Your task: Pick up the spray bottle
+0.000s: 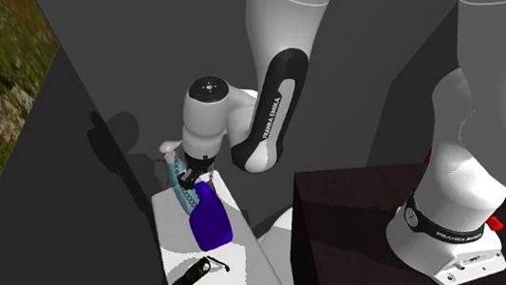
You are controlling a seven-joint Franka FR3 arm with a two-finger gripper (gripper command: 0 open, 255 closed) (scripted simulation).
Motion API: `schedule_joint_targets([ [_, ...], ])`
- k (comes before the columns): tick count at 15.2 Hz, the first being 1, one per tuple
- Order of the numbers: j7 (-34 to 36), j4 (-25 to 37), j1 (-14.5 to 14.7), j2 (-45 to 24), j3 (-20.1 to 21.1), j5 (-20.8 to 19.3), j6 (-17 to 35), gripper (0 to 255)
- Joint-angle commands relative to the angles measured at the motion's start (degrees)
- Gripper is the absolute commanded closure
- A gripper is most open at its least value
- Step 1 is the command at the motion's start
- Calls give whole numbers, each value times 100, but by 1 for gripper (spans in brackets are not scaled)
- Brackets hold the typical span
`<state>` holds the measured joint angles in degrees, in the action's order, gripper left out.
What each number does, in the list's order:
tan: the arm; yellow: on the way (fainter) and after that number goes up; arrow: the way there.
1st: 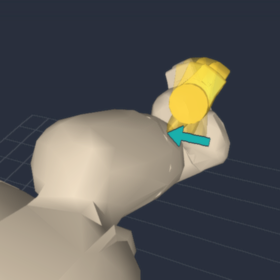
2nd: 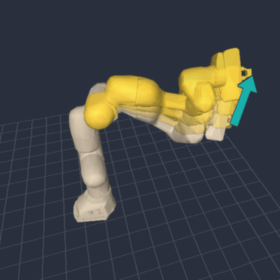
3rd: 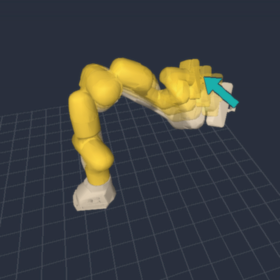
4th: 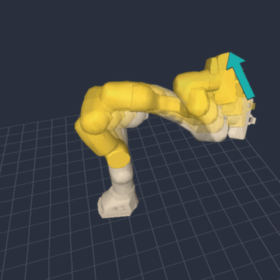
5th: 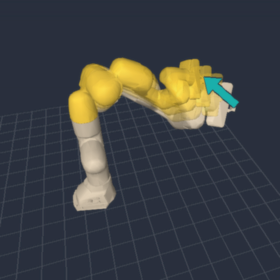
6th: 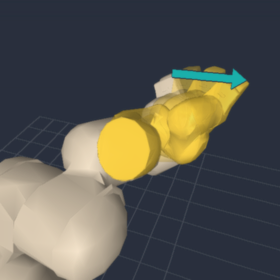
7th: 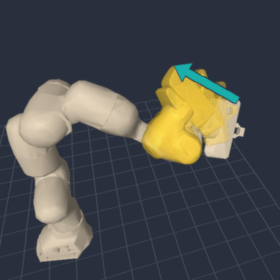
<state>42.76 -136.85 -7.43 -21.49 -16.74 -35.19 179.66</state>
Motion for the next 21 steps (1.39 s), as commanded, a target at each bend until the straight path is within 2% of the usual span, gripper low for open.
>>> schedule_joint_targets([
  [1, 6, -30, 19, -19, 2, -12, -8, 255],
  [4, 1, -11, 8, -41, 13, -5, -4, 255],
  [9, -249, -87, -271, 340, 321, 150, -323, 255],
  [16, -725, -189, -610, 926, 753, 566, -825, 255],
  [21, -1021, -218, -729, 1246, 934, 861, -1120, 255],
])
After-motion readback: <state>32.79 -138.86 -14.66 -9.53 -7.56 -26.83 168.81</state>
